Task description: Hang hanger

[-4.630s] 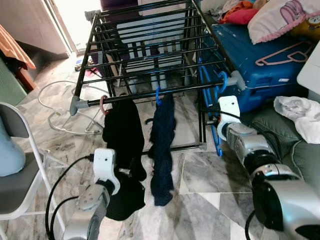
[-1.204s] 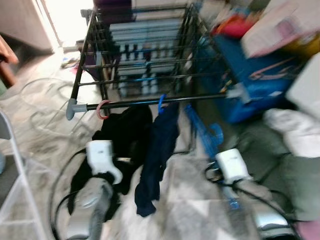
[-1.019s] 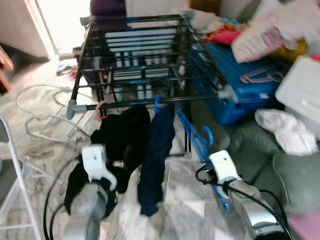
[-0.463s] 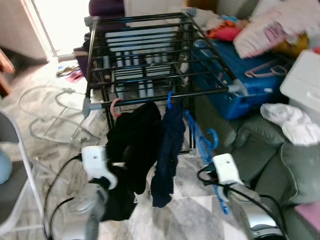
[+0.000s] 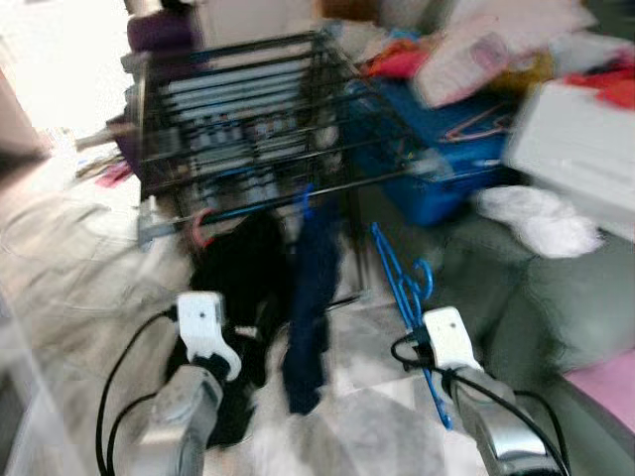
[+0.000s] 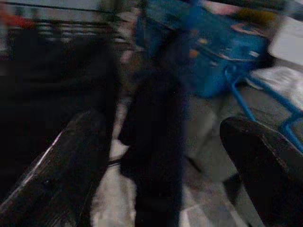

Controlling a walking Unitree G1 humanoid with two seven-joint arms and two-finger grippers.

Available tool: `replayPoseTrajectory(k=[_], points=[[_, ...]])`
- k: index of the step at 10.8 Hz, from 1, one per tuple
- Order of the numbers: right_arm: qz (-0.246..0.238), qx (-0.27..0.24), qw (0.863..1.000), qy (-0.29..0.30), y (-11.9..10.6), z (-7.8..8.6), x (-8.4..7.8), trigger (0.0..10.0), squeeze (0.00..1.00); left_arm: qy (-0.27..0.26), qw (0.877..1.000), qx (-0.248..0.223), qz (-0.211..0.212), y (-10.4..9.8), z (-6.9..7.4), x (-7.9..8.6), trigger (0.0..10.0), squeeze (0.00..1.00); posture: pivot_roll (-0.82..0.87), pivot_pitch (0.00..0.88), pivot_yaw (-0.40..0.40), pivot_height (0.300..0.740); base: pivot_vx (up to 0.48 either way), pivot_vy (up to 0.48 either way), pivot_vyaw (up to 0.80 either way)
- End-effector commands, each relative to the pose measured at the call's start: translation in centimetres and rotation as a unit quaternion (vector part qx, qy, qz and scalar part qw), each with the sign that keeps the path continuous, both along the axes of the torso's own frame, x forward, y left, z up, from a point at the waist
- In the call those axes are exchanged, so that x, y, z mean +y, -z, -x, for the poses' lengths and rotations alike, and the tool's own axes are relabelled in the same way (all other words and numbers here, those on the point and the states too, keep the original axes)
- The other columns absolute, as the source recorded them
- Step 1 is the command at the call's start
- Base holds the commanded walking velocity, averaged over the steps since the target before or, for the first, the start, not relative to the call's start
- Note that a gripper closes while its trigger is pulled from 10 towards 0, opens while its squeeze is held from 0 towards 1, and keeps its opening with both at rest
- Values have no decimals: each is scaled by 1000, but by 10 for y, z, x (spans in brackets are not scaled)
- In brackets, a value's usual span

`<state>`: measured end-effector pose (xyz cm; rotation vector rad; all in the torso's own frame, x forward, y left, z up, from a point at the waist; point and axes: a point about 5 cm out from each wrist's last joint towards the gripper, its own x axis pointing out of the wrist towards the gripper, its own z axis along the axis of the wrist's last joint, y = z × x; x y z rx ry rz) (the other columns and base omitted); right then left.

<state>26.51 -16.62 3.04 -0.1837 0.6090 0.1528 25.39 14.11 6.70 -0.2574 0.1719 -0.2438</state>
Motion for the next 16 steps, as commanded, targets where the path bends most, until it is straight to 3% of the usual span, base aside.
replayPoseTrajectory(k=[1, 7, 10, 16], points=[[-2, -6, 1000, 2, -2, -2, 1, 10000, 0, -3, 1000, 1, -10, -1, 0, 4, 10000, 0, -154, 0, 103, 740, 247, 0, 0], [0, -18, 999, -29, -7, -4, 7, 10000, 0, -4, 1000, -8, -8, -3, 2, 2, 10000, 0, -147, 0, 98, 740, 0, 0, 0], [2, -21, 999, -29, -8, -6, 7, 10000, 0, -7, 1000, -3, -12, -2, 1, 3, 10000, 0, -148, 0, 97, 740, 274, 0, 671], [2, -15, 999, -36, -7, -6, 7, 10000, 0, -6, 1000, 2, -10, 1, 4, 1, 10000, 0, -148, 0, 89, 740, 306, 0, 0]])
